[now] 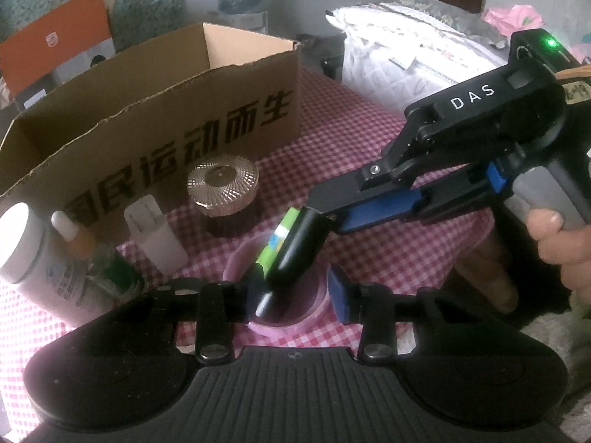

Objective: Organize rigid objects

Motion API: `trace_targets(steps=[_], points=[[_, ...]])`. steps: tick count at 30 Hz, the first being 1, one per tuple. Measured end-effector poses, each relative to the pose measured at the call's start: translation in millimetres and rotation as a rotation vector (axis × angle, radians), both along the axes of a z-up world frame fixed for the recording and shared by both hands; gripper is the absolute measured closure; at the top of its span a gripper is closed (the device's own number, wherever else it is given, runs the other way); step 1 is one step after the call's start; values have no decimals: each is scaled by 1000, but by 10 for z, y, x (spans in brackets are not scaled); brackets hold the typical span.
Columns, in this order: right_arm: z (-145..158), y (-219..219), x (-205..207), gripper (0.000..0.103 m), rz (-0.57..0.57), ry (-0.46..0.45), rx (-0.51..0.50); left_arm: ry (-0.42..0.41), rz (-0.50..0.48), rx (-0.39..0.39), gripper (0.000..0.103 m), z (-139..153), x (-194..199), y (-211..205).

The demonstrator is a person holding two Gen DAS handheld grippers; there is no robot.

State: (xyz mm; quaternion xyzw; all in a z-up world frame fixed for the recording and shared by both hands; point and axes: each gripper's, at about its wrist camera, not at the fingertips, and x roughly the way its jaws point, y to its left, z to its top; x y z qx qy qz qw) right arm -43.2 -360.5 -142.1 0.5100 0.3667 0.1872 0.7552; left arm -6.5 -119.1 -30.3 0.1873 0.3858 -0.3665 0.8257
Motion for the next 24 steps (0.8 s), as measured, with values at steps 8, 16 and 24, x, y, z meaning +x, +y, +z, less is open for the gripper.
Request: trace_targets(steps=[8, 16, 24], points=[[-53, 195, 155, 75, 22, 5, -8, 10, -2, -13, 80, -30, 51, -15], [21, 357, 265, 75, 14, 30, -111, 15, 0, -14, 80, -52, 108, 4], [98, 468, 347, 75, 0, 43, -175, 30, 2, -31, 79, -52, 132, 18]])
